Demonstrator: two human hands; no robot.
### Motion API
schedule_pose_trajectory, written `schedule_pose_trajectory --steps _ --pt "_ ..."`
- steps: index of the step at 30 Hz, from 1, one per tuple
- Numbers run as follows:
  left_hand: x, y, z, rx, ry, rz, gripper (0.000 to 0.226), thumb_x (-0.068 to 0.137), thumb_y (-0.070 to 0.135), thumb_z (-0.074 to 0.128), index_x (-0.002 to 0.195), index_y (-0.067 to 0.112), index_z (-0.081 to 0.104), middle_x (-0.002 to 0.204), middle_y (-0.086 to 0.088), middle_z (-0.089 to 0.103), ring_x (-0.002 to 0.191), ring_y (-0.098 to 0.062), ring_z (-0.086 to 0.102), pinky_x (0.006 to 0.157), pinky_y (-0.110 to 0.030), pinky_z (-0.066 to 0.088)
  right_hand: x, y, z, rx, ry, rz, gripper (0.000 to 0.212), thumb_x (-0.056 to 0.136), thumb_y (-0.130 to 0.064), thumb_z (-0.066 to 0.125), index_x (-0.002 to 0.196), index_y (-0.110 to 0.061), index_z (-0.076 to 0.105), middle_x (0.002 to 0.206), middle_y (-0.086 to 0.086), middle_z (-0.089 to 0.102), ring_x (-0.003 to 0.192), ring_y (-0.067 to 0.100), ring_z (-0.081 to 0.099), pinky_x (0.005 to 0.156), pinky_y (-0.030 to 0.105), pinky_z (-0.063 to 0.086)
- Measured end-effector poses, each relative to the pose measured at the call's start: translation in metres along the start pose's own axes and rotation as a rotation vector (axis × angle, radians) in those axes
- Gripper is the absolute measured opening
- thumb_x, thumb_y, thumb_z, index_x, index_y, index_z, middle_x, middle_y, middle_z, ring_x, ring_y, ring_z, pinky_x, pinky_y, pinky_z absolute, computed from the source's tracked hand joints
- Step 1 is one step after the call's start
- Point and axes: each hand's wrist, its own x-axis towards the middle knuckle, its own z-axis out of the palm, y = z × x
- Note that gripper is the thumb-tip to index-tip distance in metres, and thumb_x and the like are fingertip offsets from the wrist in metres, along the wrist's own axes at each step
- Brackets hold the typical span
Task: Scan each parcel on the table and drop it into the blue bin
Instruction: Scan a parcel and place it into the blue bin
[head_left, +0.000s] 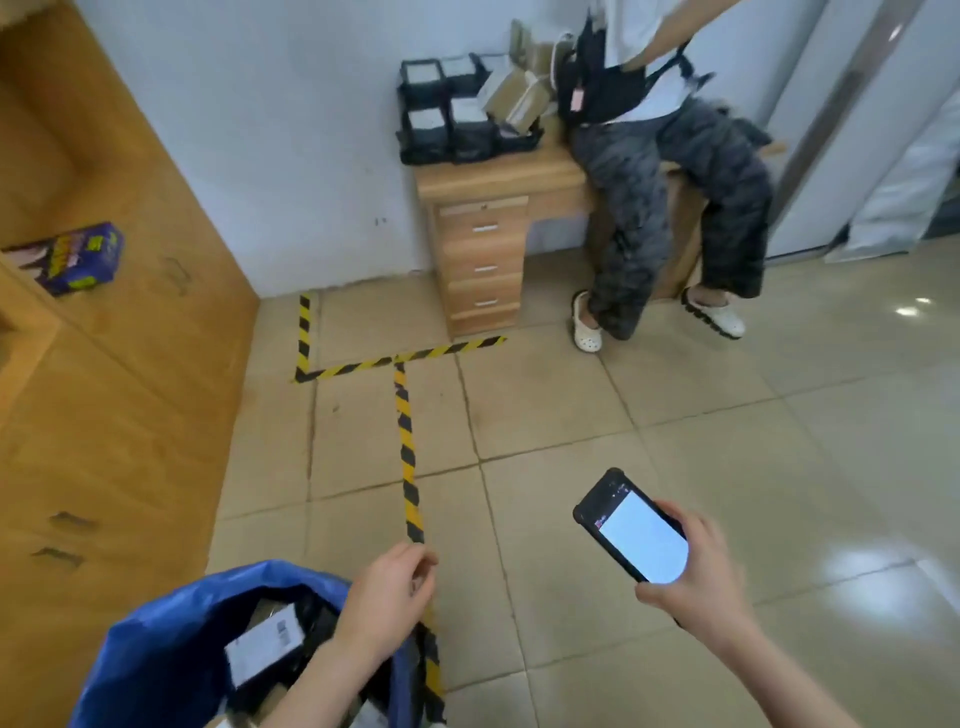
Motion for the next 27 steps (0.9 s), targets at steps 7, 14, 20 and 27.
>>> schedule_pose_trajectory --steps 7,14,20,27 --pt "0.057 0.175 0.042 -0.040 -0.032 0.231 0.009 0.092 0.026 0.060 0.099 0.026 0.066 0.093 0.014 0.061 0.087 0.002 0.057 0.083 -0.015 0.044 -0.027 0.093 -0.139 0.066 0.172 0.191 0.088 0.042 -0.023 0.072 0.123 -0.043 0.045 0.108 -0.017 0.044 0.092 0.003 0.053 0.077 0.041 0.054" --pt "0.099 0.392 0.125 -0.044 -0.271 0.523 0.022 0.088 0.014 0.062 0.107 0.024 0.068 0.099 -0.002 0.066 0.091 -0.011 0.063 0.086 -0.019 0.045 -0.067 0.188 -0.272 0.011 0.321 0.391 0.088 0.046 -0.036 0.060 0.125 -0.054 0.026 0.109 -0.021 0.037 0.102 -0.003 0.041 0.095 0.033 0.041" --pt "0.089 0.552 0.225 -0.098 -0.390 0.830 0.046 0.065 -0.003 0.079 0.083 0.037 0.063 0.062 0.012 0.063 0.057 -0.005 0.060 0.068 -0.011 0.043 -0.138 0.280 -0.337 0.098 0.617 0.644 0.086 0.067 -0.051 0.079 0.136 -0.046 0.028 0.134 -0.025 0.030 0.119 -0.001 0.041 0.102 0.017 0.038" --pt "0.038 0.726 0.359 -0.001 -0.727 1.216 0.067 0.071 0.008 0.076 0.105 0.054 0.041 0.064 0.028 0.055 0.063 -0.004 0.061 0.069 -0.015 0.046 -0.239 0.376 -0.375 0.221 0.975 1.012 0.066 0.083 -0.058 0.059 0.134 -0.045 0.018 0.147 -0.021 0.022 0.131 0.002 0.027 0.115 0.027 0.024"
